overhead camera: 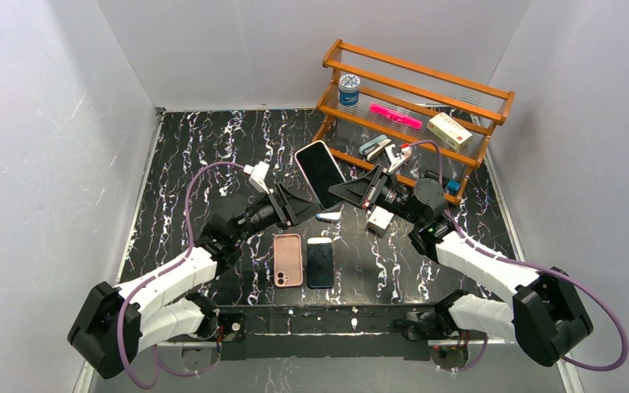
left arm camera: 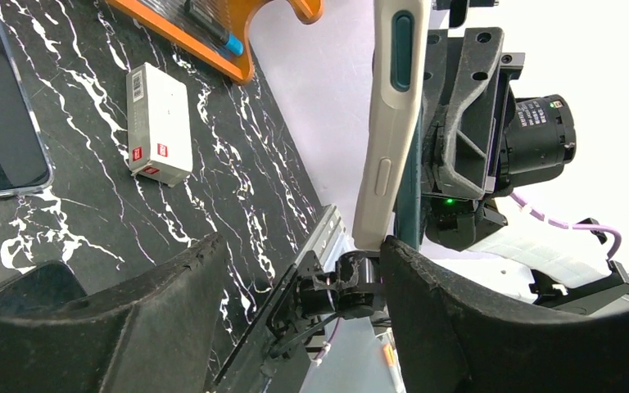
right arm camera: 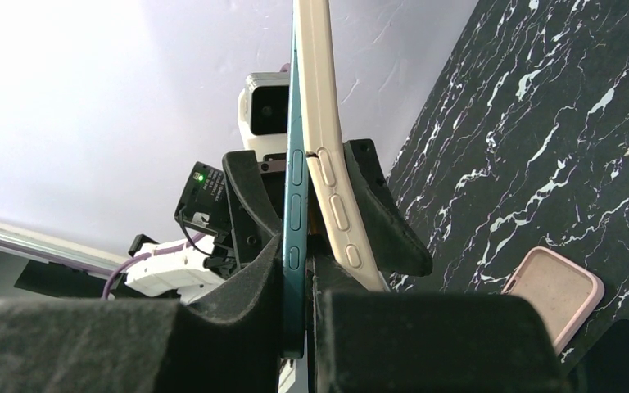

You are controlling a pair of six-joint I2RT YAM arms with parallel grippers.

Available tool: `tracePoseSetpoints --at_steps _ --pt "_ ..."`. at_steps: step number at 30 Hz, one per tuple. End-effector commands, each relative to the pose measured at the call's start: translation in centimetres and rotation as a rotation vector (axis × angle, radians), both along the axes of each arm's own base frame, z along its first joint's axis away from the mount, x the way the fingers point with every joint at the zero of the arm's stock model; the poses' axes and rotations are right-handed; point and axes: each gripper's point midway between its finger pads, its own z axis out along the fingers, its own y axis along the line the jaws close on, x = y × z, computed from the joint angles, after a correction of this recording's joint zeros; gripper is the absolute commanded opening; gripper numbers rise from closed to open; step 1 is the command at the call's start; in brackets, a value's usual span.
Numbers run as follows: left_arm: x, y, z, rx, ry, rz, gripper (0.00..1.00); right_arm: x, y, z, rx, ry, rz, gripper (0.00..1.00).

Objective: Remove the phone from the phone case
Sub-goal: Remove the phone case from the phone.

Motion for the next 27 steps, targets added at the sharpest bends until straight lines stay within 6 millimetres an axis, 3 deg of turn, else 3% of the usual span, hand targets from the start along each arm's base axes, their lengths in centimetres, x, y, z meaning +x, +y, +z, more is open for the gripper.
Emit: tracePoseSetpoints --at_steps 1,12,16,21,23,27 --pt "1.2 -0.1 2.4 -0.043 -0.050 0.050 0.64 -1.1 0.0 3.4 0.087 -0.118 0.032 0.01" --pt "3.2 -0.2 3.8 -0.127 -0.005 0.131 0.50 -2.6 0.3 2.2 0.069 -0.100 0.092 0.01" --pt "3.7 -0.6 4.1 -0.137 -0.004 0.133 0.38 -3.0 0.5 1.7 0.061 -0.094 0.108 0.01" --pt "3.9 -0.2 2.3 -0.086 0.001 0.156 0.12 -3.0 0.2 1.0 0.022 -0.101 0.085 0.01" --pt "4.1 0.6 0.3 -0.002 0.020 0.197 0.02 -2.9 -0.2 1.1 0.012 -0.112 0.060 0.01" --pt "5.0 3.0 -2.2 0.204 0.016 0.303 0.00 -2.8 -0.6 1.0 -0.016 -0.127 0.031 0.01"
